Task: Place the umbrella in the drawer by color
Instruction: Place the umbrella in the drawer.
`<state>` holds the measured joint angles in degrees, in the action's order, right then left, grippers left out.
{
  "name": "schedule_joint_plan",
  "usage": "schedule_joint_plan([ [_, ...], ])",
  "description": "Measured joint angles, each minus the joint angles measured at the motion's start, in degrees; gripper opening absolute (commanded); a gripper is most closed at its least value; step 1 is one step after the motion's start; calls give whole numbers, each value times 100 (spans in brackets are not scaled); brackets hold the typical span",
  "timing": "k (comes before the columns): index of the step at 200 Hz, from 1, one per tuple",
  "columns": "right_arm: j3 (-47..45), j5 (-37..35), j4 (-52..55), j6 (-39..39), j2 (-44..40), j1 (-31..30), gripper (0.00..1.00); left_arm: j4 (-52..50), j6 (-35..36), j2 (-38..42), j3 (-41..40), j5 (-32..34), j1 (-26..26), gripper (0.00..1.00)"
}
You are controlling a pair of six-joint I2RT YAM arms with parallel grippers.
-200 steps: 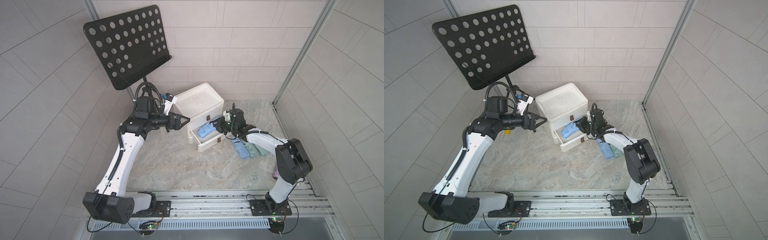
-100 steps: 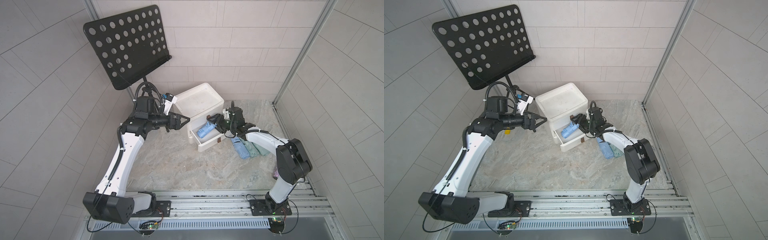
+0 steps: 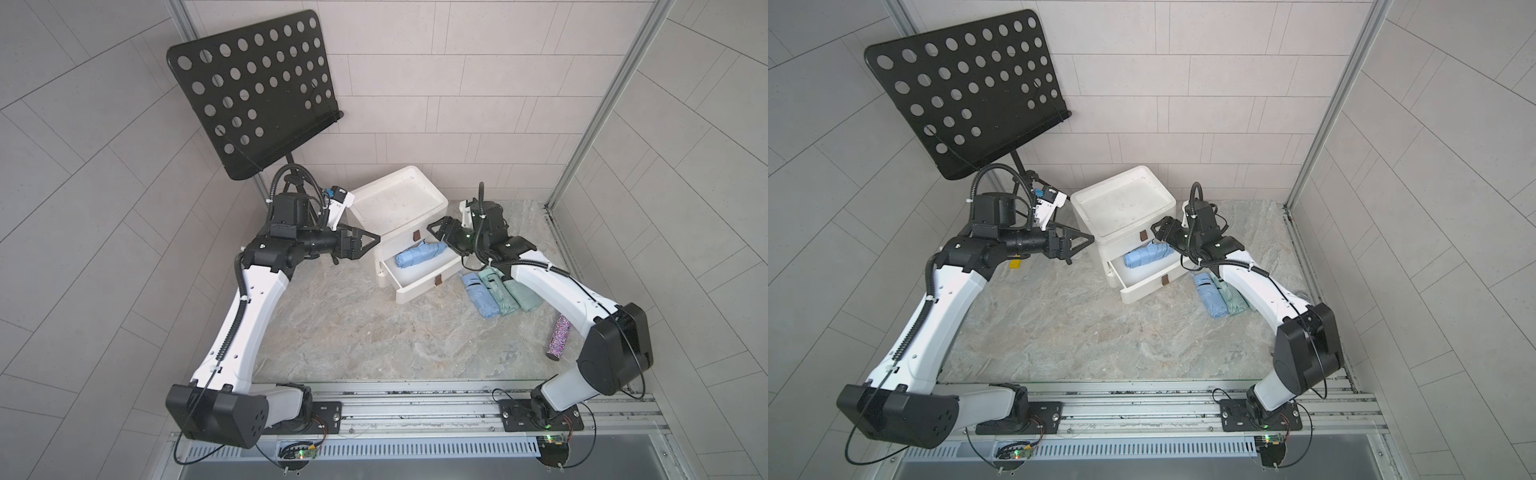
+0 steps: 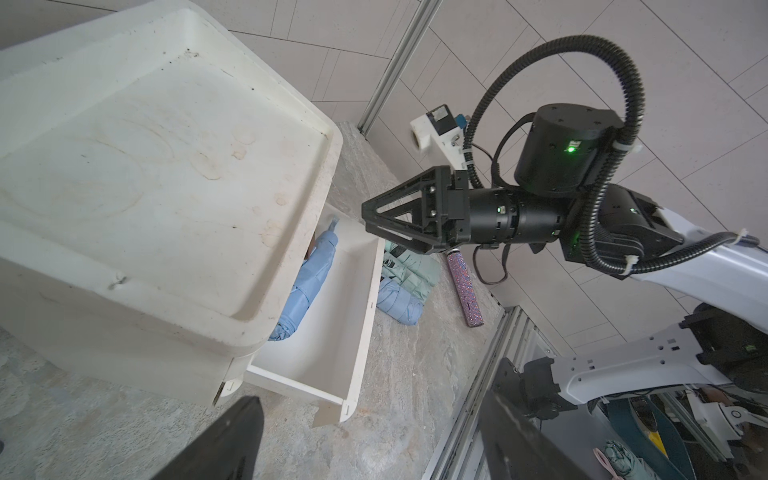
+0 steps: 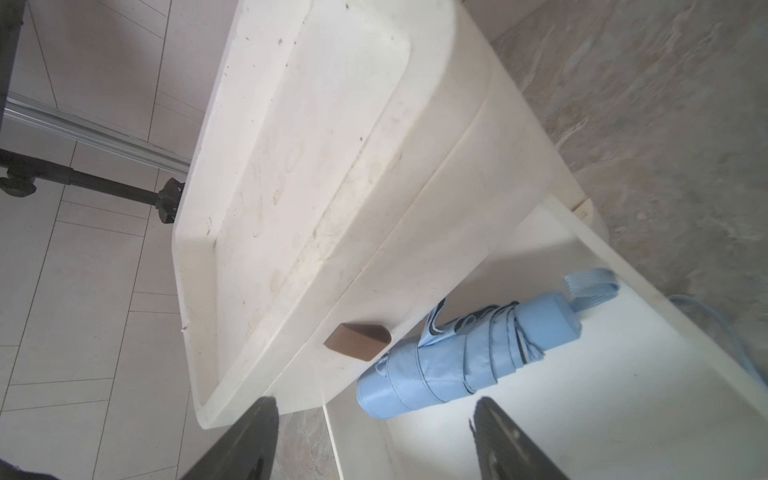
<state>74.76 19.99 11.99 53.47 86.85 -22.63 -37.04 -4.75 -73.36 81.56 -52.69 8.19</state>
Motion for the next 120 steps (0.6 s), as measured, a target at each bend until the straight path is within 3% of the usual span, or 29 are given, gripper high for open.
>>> schedule_joint_plan([
  [66,-402,-551,911,-1137,-1368,560,78,-59,0,55,-81,-2,356,89],
  [120,-1117,-752,1827,-2085,-1506,807,78,-378,79,-219,-173,-328,737,89],
])
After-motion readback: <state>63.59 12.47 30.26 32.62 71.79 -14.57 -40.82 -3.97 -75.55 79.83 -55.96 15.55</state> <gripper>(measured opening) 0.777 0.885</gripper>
